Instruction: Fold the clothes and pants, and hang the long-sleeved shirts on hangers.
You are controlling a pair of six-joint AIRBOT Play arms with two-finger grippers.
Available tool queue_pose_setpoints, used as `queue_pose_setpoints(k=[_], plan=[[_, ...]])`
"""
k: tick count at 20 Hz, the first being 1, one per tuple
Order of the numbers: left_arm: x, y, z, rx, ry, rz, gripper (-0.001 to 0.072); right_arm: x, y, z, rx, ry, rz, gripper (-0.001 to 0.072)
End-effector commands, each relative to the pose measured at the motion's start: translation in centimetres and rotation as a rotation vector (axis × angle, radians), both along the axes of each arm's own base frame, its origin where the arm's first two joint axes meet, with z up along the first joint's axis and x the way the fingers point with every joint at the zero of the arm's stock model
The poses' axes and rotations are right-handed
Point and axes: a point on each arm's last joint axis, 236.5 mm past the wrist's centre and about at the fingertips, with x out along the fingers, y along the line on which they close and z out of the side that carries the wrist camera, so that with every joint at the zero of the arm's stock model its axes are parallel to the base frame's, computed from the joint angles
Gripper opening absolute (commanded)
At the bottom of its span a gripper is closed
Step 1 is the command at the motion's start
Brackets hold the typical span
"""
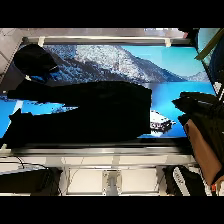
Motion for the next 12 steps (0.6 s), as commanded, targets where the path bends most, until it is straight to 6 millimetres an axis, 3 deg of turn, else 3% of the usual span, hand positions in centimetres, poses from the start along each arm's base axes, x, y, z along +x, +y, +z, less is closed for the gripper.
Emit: queue_pose_setpoints(k=[1,3,5,9,12], plan=[[0.2,0.6,1.9,0.006,-0.011,-0.047,0.0571,-0.8,0.6,-0.4,0.014,0.036,0.027,0.0333],[-1.3,0.9,3.3,-0.006,0.021,-0.095,0.0544,-0.9,0.6,-0.4,0.012,0.040,0.028,0.0333],[-3.2,1.5,3.4,0.008,0.079,-0.117,0.0539,-0.8,0.5,-0.4,0.009,0.036,0.023,0.0333],[-3.4,-0.8,0.8,-0.100,0.091,-0.204,0.0536,-0.5,0.3,-0.3,0.007,0.024,0.014,0.0333],[-3.1,-1.2,-1.0,-0.141,0.087,-0.212,0.0472,-0.6,0.5,-0.2,0.018,0.026,0.015,0.0333]])
